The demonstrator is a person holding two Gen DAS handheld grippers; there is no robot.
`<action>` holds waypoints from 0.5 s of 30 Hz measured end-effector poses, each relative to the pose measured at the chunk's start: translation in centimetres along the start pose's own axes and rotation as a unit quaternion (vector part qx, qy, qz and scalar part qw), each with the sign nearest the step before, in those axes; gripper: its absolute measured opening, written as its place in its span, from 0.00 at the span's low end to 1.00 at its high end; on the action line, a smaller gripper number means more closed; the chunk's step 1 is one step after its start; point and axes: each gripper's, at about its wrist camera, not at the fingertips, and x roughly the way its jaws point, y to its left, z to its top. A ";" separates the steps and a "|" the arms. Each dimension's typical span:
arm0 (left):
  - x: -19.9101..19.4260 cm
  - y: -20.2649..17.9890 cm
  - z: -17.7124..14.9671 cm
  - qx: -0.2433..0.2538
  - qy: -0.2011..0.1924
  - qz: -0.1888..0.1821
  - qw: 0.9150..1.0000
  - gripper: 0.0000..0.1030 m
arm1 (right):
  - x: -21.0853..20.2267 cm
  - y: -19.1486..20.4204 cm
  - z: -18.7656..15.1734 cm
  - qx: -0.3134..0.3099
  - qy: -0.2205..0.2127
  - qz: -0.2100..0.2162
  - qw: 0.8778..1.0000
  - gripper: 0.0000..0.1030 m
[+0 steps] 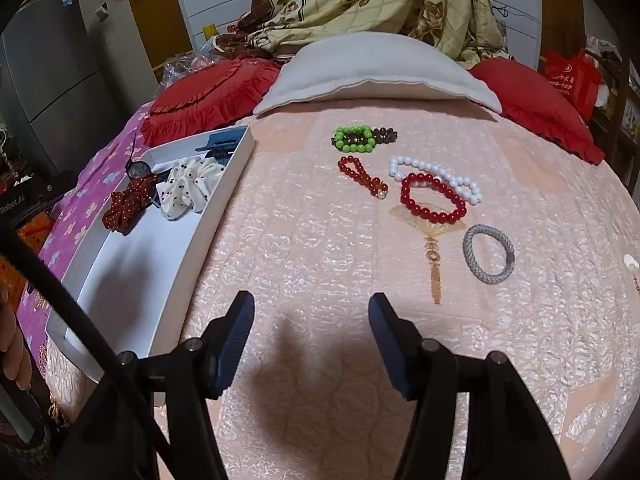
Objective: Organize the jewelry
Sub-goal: 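Withdraw both tools from the tray toward the bead bracelets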
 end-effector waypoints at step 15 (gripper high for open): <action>0.8 -1.7 -0.4 0.022 0.009 0.009 1.000 0.17 | -0.3 -2.1 0.0 0.015 -0.015 -0.007 1.000 0.61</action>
